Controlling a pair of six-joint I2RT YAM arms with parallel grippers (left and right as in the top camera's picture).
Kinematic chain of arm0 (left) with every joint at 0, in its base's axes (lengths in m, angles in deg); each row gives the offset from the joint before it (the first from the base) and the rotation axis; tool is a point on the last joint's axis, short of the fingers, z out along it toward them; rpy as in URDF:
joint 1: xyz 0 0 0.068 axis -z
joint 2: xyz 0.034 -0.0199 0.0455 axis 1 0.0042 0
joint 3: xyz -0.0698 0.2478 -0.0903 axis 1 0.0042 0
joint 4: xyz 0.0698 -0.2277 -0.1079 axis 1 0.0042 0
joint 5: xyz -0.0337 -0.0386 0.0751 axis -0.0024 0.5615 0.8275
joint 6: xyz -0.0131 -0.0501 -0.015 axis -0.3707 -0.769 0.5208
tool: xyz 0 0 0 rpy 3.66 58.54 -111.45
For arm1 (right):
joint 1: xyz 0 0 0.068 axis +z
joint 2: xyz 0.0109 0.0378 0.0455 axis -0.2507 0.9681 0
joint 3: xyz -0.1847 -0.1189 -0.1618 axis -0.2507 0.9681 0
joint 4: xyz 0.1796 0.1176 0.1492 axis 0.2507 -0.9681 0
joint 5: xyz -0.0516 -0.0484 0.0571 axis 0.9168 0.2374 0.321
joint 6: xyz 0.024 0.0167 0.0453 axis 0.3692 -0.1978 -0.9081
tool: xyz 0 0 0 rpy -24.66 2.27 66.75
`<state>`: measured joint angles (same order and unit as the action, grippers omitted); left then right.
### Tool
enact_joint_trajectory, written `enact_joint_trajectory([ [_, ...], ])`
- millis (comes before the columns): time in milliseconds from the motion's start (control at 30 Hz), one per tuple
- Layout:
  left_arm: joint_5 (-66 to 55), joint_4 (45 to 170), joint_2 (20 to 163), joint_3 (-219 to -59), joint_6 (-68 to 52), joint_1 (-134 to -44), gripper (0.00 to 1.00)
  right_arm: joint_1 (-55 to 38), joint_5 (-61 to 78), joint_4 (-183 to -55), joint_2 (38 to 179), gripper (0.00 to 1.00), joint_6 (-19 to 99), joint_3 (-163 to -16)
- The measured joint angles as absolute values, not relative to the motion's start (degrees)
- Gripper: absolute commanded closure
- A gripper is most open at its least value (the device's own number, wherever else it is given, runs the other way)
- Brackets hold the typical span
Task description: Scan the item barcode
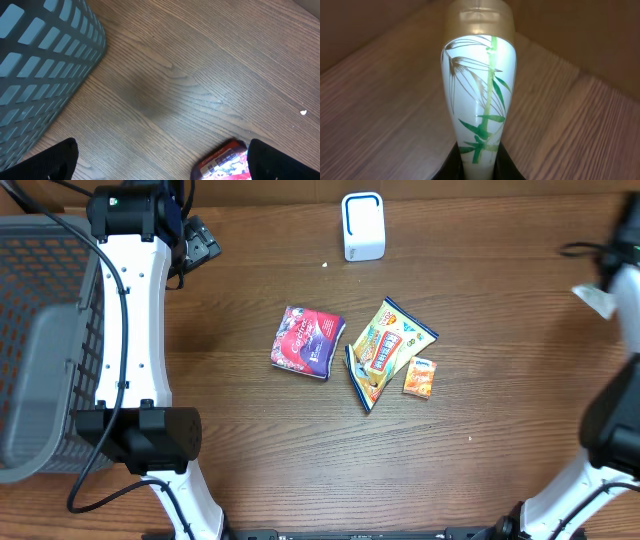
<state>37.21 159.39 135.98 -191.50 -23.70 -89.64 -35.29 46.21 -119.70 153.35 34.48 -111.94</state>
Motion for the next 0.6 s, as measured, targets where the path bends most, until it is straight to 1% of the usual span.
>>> enact_joint_trajectory([
  [133,37.21,159.41,136.0,-191.5,-23.7,-89.64,0.0,-44.69,37.36,-124.2,153.35,0.96,28.6,-111.94],
  [300,37.21,159.39,136.0,-191.5,-23.7,-89.64,0.0,-53.15,33.45,-129.01,153.35,0.97,20.47,-111.94],
  [433,37.21,159.39,136.0,-191.5,-23.7,-89.64,0.0,-55.57,32.55,-130.1,153.44,0.96,15.77,-111.94],
  [600,37.21,159.39,136.0,-191.5,-23.7,-89.64,0.0,-55.49,31.9,-128.92,154.25,0.96,13.39,-111.94],
])
